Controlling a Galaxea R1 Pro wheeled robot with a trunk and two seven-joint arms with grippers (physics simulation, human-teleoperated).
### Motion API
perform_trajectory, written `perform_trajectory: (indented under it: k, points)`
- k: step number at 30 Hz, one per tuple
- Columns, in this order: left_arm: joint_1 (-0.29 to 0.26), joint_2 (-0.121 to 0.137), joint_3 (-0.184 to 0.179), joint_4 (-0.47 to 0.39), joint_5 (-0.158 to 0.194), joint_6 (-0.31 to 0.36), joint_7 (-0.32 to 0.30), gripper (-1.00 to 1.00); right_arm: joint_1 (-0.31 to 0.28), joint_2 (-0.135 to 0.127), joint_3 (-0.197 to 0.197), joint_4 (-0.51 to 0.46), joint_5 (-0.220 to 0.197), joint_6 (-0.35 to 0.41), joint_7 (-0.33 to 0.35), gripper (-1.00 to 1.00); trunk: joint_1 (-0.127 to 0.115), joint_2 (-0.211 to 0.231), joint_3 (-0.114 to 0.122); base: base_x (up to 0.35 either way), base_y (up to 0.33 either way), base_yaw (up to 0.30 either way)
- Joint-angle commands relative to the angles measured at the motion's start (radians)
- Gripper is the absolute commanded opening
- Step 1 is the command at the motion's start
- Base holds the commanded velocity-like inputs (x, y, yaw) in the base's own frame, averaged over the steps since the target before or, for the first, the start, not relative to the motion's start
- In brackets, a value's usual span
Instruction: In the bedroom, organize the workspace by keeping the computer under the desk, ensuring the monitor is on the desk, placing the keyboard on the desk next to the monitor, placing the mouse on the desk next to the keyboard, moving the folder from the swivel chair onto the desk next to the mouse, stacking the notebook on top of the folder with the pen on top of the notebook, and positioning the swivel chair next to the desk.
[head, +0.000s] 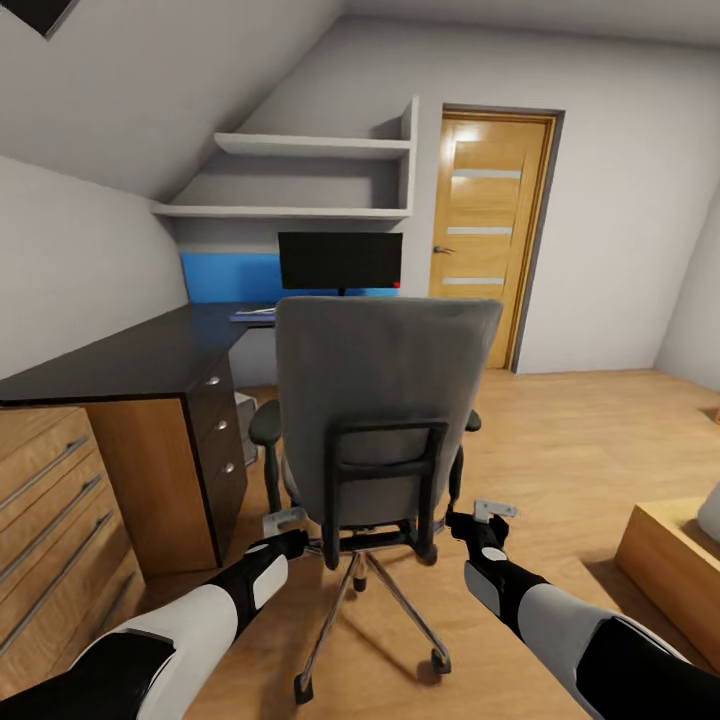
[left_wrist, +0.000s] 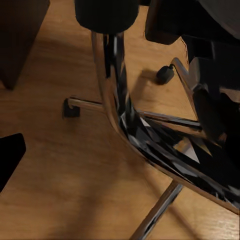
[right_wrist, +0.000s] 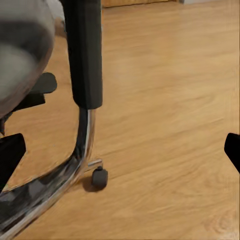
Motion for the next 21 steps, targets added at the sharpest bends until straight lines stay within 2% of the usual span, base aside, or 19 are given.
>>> perform_trajectory:
  k: [1, 7, 21]
  points:
    - [-0.001, 0.000, -0.017, -0.001, 0.009, 0.000, 0.004, 1.00, 0.000, 0.002, 0.008, 0.000, -0.008, -0.007, -0.005, 1.00, 0.000, 0.000, -0.001, 0.328, 0.001, 0.208]
    - [-0.001, 0.000, -0.017, -0.001, 0.009, 0.000, 0.004, 1.00, 0.000, 0.004, 0.008, 0.000, -0.008, -0.015, -0.005, 1.00, 0.000, 0.000, -0.001, 0.328, 0.000, 0.179]
    - [-0.001, 0.000, -0.017, -0.001, 0.009, 0.004, 0.003, 1.00, 0.010, 0.006, 0.008, 0.000, 0.006, -0.016, -0.005, 1.00, 0.000, 0.000, -0.001, 0.328, 0.000, 0.012]
